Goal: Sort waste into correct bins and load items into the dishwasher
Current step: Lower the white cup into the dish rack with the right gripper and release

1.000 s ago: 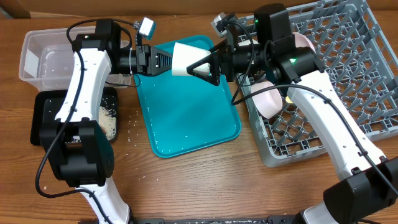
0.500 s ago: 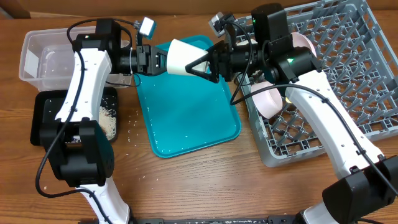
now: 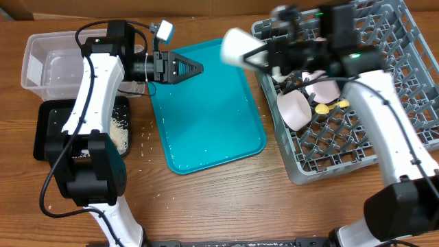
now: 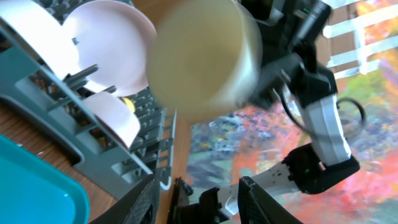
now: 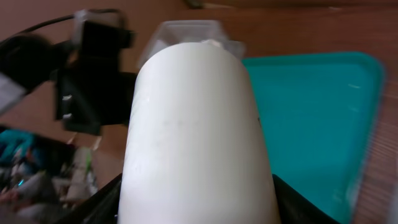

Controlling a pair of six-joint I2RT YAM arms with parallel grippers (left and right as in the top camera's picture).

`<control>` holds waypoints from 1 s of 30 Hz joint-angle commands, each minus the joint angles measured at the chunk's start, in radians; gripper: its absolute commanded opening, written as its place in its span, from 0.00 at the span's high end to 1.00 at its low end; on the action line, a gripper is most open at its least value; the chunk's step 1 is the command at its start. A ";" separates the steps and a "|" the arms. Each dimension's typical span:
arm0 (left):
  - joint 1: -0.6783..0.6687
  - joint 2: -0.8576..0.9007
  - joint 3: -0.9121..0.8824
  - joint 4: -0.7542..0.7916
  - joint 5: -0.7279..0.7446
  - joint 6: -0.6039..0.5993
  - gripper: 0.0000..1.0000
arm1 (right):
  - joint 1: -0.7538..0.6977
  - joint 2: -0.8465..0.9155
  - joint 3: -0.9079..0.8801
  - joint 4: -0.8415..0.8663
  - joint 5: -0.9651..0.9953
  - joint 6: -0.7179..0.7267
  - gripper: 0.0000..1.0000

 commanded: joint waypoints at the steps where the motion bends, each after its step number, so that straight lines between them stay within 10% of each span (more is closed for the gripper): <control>1: -0.007 0.000 0.016 0.003 -0.092 0.015 0.56 | -0.092 -0.089 -0.003 -0.093 0.151 -0.008 0.48; 17: -0.110 0.000 0.016 0.168 -0.807 -0.092 0.50 | -0.023 -0.253 0.007 -0.856 0.882 0.323 0.48; 30: -0.228 0.000 0.016 0.200 -1.114 -0.130 0.49 | 0.020 -0.102 -0.117 -0.856 0.933 0.383 0.48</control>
